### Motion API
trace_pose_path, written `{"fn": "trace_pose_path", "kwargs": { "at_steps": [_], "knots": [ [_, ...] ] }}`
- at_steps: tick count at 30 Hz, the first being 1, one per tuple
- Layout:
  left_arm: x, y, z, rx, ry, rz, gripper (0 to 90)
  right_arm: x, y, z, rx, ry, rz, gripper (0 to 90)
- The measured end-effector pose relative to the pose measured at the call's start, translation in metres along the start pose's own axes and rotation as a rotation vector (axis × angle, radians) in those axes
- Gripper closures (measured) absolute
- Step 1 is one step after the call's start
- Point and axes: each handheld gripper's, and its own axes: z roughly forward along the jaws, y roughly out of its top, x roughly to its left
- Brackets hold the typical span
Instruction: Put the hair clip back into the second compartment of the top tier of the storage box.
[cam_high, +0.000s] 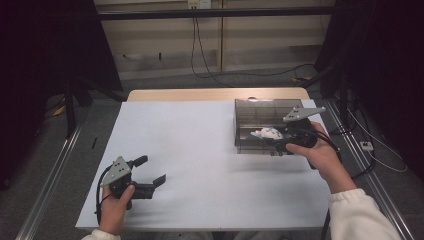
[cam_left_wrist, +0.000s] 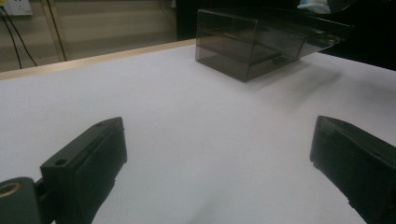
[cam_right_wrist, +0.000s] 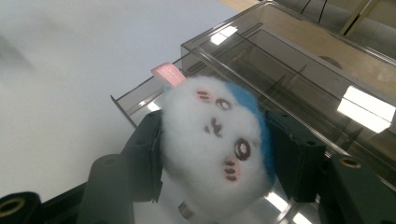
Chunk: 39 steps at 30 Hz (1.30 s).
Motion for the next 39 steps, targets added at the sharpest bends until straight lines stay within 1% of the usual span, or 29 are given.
{"fn": "trace_pose_path", "kwargs": {
  "at_steps": [2, 6, 13, 19, 30, 39],
  "knots": [
    [0.0, 0.0, 0.0, 0.002, -0.001, 0.006, 3.9, -0.003, -0.001, 0.0, -0.002, -0.002, -0.003, 41.4],
    [0.0, 0.0, 0.0, -0.001, 0.0, 0.002, 3.9, -0.008, -0.004, 0.001, 0.005, -0.017, 0.005, 41.3],
    [0.0, 0.0, 0.0, -0.002, 0.001, 0.002, 3.9, -0.012, -0.009, 0.005, 0.017, -0.019, 0.013, 41.2],
    [0.0, 0.0, 0.0, -0.002, 0.001, 0.002, 3.9, -0.014, -0.012, 0.006, 0.02, -0.022, 0.019, 41.1],
    [0.0, 0.0, 0.0, 0.0, 0.0, -0.004, 3.9, -0.013, -0.014, 0.011, 0.032, -0.019, 0.006, 41.0],
    [0.0, 0.0, 0.0, 0.0, -0.001, -0.001, 3.9, -0.014, -0.014, 0.014, 0.032, -0.022, 0.011, 40.8]
  ]
}}
